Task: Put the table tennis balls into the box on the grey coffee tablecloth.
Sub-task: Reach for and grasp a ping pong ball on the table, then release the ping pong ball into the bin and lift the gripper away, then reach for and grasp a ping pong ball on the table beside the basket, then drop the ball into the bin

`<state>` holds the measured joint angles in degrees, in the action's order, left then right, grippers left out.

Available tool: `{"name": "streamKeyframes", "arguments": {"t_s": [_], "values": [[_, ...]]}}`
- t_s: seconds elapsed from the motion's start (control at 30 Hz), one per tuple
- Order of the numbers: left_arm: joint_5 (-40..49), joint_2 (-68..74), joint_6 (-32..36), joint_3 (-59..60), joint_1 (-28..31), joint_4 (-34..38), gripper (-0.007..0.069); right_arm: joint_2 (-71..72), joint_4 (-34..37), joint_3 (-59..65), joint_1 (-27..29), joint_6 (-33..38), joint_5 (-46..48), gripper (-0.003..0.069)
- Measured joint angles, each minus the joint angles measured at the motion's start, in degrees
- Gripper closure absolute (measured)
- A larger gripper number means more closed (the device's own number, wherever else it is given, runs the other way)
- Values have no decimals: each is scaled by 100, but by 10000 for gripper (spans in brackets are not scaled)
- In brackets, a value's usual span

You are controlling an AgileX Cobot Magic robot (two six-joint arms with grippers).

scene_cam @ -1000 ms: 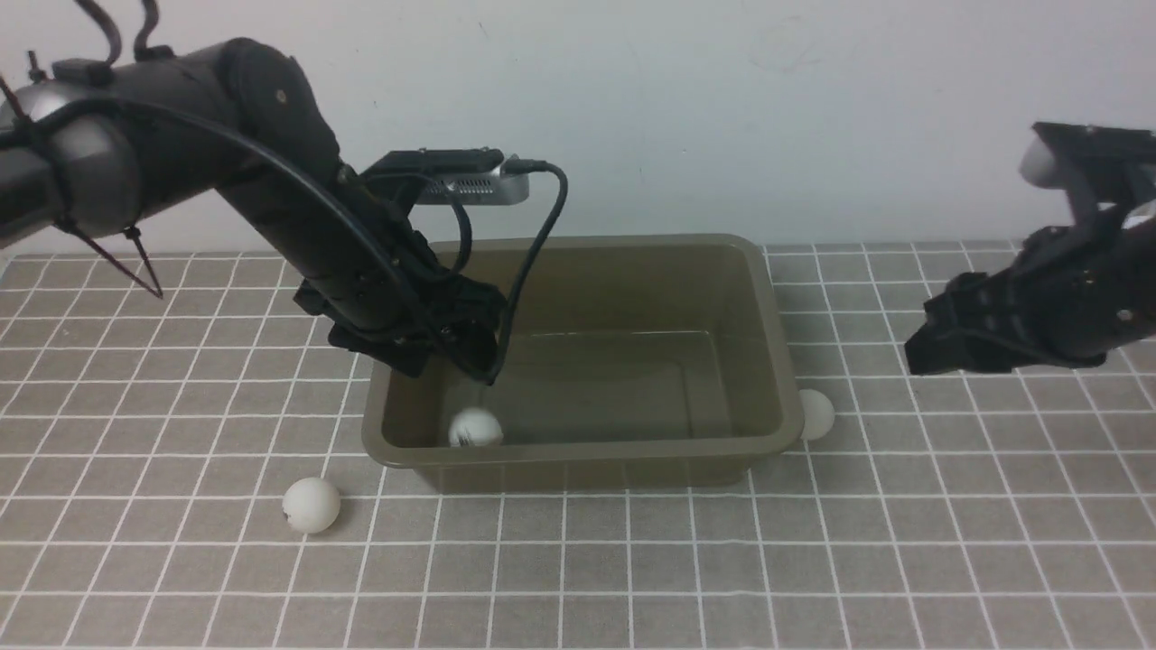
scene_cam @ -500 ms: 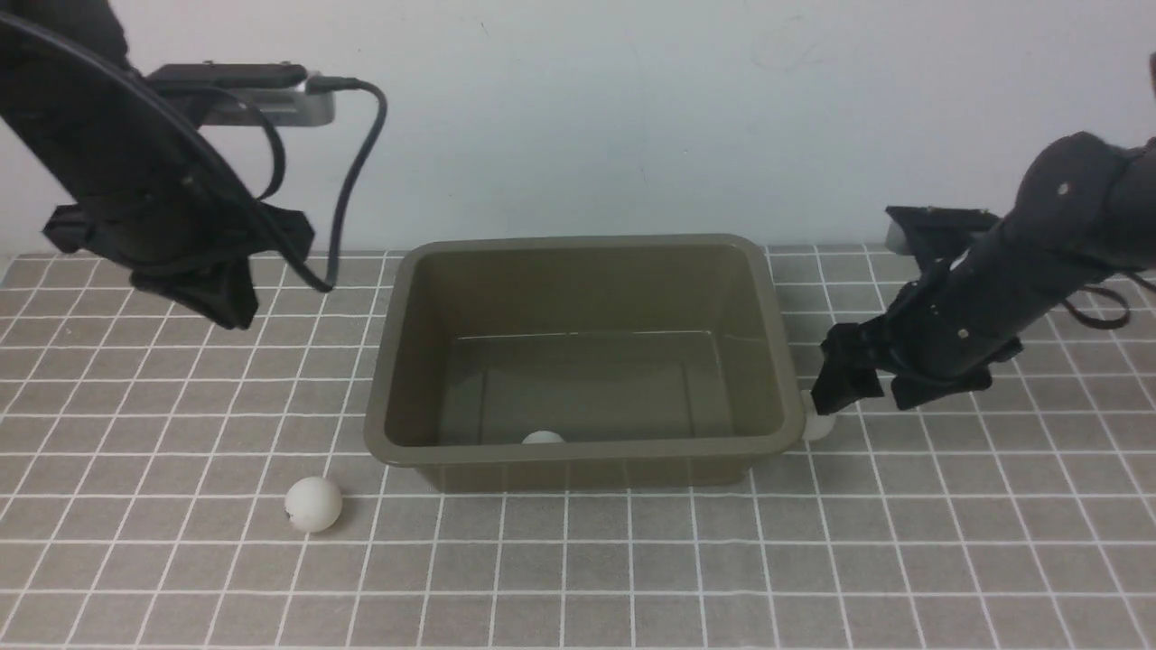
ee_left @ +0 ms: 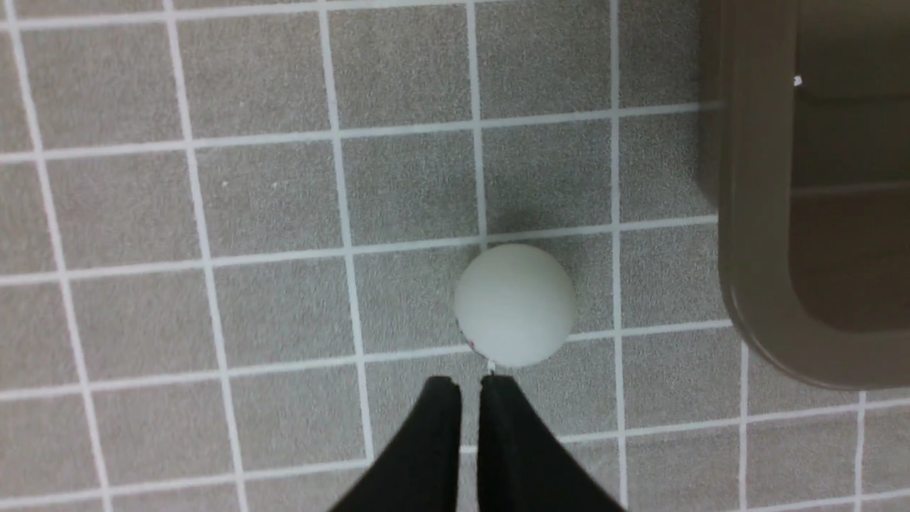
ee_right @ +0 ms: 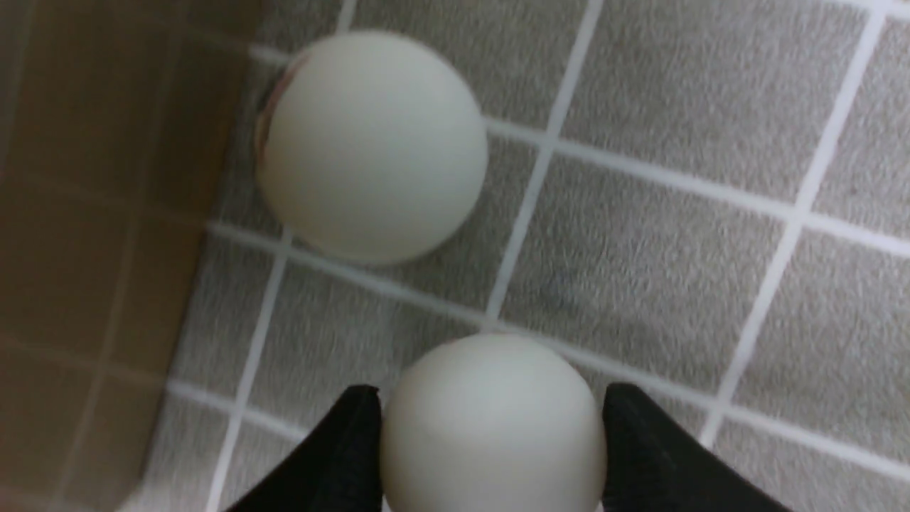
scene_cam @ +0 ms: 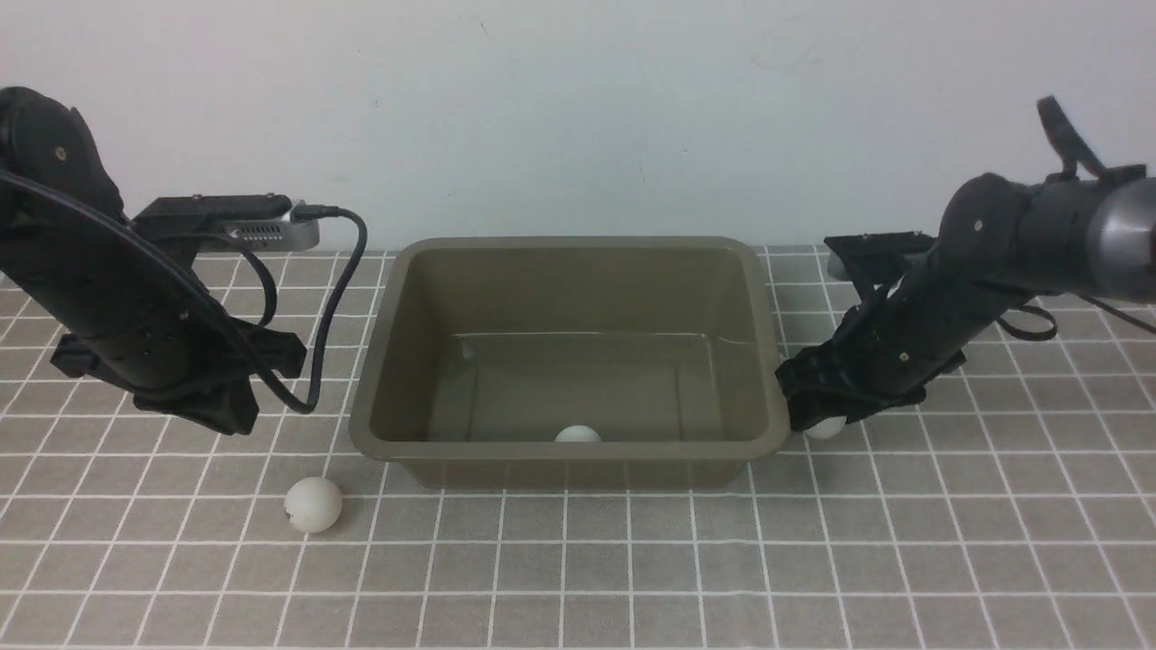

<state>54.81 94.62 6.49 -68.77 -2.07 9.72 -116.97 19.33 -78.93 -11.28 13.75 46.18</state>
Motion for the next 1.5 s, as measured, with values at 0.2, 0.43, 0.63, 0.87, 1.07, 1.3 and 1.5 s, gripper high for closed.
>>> {"name": "streamKeyframes", "arguments": {"t_s": [0.2,0.43,0.63,0.87,1.07,1.3,1.5], "values": [[35,328,98,0,-6,30,388,635,-293,-500,-12,-389,981,297],[-139,942,508,0,-6,470,159,1213,364,-973,-459,-391,396,297],[-328,1324,830,0,-6,706,104,780,663,-1258,-1012,-128,22,258],[-351,1703,929,0,-6,679,266,624,347,-1656,-1056,-128,294,34],[176,1494,794,-246,-11,26,274,993,-692,-1909,-343,-478,875,184],[279,592,368,-1013,-115,-243,274,699,-817,-1838,1031,-964,2194,543],[-3,662,1027,-1502,-709,1062,274,-15,43,-1609,964,-469,2026,589]]}}
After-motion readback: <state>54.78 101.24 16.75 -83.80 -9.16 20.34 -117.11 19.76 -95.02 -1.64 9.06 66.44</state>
